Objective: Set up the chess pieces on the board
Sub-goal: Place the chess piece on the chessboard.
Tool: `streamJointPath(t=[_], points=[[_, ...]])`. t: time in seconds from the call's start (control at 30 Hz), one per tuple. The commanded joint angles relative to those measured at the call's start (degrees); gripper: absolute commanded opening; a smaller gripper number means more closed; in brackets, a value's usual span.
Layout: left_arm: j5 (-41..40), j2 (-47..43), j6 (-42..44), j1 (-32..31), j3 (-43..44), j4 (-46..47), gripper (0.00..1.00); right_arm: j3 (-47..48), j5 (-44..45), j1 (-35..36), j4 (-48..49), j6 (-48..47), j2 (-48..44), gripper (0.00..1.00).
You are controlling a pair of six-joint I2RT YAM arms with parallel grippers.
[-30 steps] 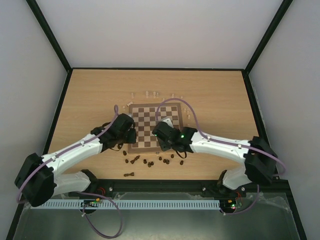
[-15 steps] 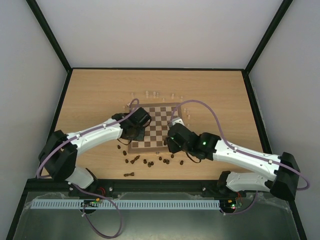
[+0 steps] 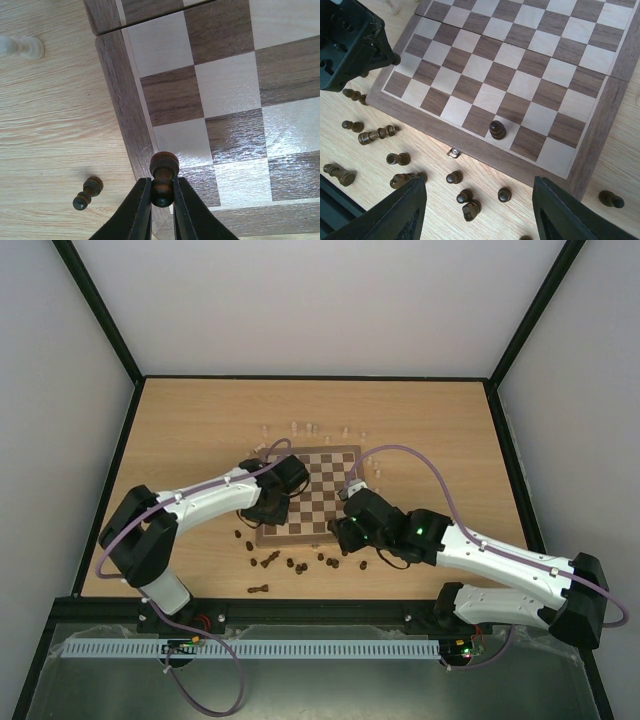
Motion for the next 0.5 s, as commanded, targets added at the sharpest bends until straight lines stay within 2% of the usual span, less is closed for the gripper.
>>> streamJointPath(t=[0.0,0.47], points=[[-0.54,1.70,1.00,-0.42,2.43,-2.85,0.13,-0.95,-1.39,0.26,-1.03,-0.75,-0.94,0.59],[0.30,4.09,1.44,-1.60,3.49,-2.12,0.17,-1.25,-1.22,0.24,-0.86,-0.76,-1.00,0.59]])
